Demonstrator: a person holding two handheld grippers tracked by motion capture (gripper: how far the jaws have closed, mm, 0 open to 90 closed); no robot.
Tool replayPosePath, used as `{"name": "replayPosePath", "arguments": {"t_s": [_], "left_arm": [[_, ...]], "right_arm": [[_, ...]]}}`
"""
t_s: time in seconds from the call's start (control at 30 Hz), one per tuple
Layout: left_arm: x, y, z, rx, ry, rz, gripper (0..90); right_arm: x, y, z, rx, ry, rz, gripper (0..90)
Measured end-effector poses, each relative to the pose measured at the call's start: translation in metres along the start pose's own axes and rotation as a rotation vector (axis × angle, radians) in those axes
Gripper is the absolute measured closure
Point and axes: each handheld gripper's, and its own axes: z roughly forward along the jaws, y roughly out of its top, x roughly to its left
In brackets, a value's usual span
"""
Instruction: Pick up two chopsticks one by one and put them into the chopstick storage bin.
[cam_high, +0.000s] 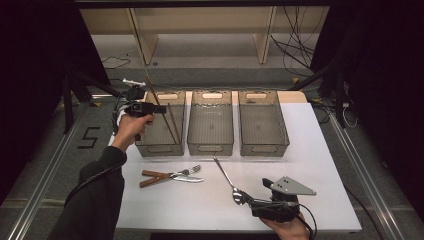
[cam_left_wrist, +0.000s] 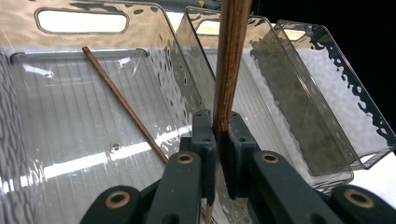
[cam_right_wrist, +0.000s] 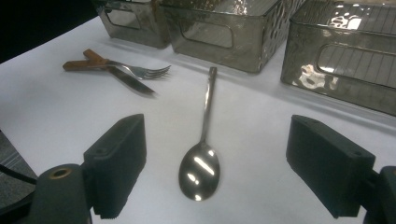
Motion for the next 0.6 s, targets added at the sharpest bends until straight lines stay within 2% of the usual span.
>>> {"name": "replayPosePath", "arguments": {"t_s": [0.27,0.6], "left_arm": [[-0.001,-0.004,0.010,0.026,-0.005,-0.011,84.2],[0.000,-0.011,0.021,0.064,0.010,-0.011,83.9]], "right_arm": [[0.000,-0.001,0.001,0.004,0.003,-0.005,20.9],[0.001,-0.002,0.002,0.012,0.010,-0.002,21.1]]}}
